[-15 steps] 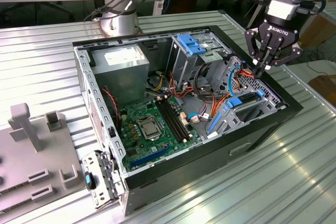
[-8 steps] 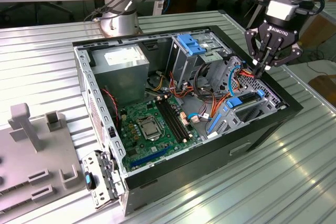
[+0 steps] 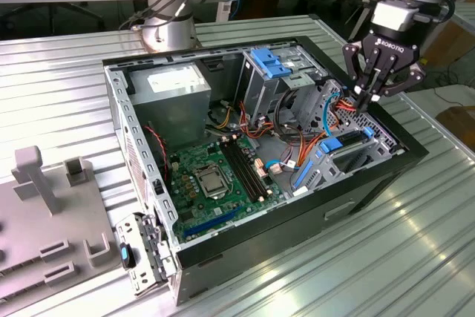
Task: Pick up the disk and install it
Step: 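Insert the first disk wire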
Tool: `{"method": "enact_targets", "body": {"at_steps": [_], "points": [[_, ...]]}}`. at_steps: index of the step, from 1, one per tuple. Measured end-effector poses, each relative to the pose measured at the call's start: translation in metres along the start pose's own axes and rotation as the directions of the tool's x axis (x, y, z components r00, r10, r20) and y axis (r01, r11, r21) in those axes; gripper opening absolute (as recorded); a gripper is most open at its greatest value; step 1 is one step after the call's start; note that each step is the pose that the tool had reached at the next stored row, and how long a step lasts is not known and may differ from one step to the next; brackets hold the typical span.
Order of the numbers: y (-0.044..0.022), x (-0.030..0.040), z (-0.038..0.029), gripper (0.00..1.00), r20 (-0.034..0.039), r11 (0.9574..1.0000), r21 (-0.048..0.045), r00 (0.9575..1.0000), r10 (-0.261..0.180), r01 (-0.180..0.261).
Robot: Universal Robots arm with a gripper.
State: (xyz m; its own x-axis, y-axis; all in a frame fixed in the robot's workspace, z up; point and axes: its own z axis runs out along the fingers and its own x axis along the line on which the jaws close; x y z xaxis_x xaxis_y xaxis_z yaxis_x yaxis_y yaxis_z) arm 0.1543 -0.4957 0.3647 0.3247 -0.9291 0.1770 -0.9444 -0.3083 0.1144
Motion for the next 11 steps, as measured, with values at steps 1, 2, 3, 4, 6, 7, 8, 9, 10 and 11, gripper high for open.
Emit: {"method": "enact_targets", "body": {"at_steps": [1,2,3,4,6,7,8,9,10,11], "points": [[0.0015,-0.0004,0.0001,0.17,-0.0003,1.0,0.0009,1.0,0.0,0.0],[0.0028,-0.0002,0.0003,0.17,-0.0005,1.0,0.0017,1.0,0.0,0.0],[0.0039,0.0003,0.0005,0.17,-0.0007,1.0,0.0023,1.0,0.001,-0.001],[0.0051,0.0008,0.0008,0.17,-0.0009,1.0,0.003,1.0,0.001,-0.001],[0.0064,0.0021,0.0026,0.17,-0.0017,0.9999,0.0066,1.0,0.009,-0.009],[0.0065,0.002,0.0031,0.17,0.0001,0.9996,0.0034,0.9996,0.03,-0.03],[0.0064,0.0019,0.0037,0.17,0.0019,0.999,0.0009,0.999,0.045,-0.045],[0.0063,0.0019,0.004,0.17,0.0031,0.9983,-0.0013,0.9983,0.057,-0.057],[0.0063,0.0018,0.0043,0.17,0.004,0.9978,-0.0029,0.9978,0.066,-0.066],[0.0062,0.0018,0.0045,0.17,0.0048,0.9973,-0.0042,0.9973,0.073,-0.073]]}}
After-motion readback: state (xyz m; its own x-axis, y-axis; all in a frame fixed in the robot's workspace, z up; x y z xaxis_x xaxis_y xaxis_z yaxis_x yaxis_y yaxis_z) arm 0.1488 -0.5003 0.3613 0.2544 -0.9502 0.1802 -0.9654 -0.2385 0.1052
